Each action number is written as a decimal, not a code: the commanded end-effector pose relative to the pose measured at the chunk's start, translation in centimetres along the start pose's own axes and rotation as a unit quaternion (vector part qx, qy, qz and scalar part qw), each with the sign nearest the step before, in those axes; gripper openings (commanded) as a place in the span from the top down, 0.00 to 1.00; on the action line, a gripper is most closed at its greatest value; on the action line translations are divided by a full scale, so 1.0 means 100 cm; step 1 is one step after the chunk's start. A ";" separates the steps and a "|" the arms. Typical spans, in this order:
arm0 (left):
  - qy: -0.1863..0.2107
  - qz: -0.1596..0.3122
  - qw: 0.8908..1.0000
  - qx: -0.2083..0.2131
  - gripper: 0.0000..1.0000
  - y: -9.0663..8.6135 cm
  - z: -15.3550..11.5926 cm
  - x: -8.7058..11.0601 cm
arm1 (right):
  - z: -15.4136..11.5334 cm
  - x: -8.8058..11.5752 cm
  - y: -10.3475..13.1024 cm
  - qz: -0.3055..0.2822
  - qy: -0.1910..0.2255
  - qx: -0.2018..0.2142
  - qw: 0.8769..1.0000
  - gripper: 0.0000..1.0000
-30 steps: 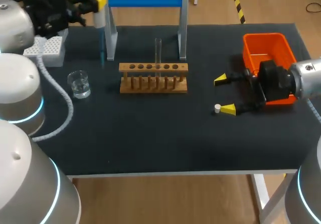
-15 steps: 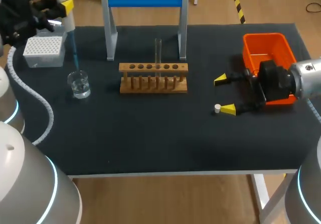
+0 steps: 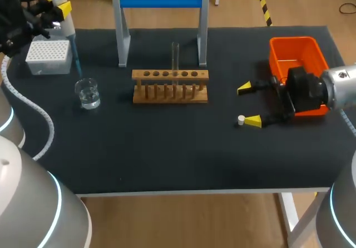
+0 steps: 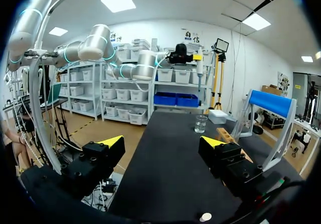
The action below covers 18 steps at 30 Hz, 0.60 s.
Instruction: Invert the test tube, pick up the pipette, mount the tip to pipette, aspirate from beaker and dispense into the tube, eject the tip, return the pipette, and cap with the stopper.
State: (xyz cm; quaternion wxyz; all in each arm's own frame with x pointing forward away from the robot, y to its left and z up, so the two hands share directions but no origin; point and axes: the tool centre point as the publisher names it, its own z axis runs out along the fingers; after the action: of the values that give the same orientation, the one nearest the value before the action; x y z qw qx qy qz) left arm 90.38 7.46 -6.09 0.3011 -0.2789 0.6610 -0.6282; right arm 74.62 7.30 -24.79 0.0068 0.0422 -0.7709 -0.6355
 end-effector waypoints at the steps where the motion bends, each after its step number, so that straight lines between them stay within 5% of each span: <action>1: 0.003 0.001 1.000 0.004 1.00 0.003 0.010 -0.005 | -0.001 0.001 0.001 0.000 0.000 0.001 1.000 0.00; 18: 0.006 -0.001 1.000 0.003 1.00 0.005 0.013 -0.008 | -0.001 0.001 0.001 0.000 0.000 0.001 1.000 0.00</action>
State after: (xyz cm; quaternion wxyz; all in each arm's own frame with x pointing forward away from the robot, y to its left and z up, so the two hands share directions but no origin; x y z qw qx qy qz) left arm 91.78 7.26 -6.58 0.2962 -0.2757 0.6615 -0.6314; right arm 74.62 7.30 -24.79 0.0067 0.0422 -0.7709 -0.6355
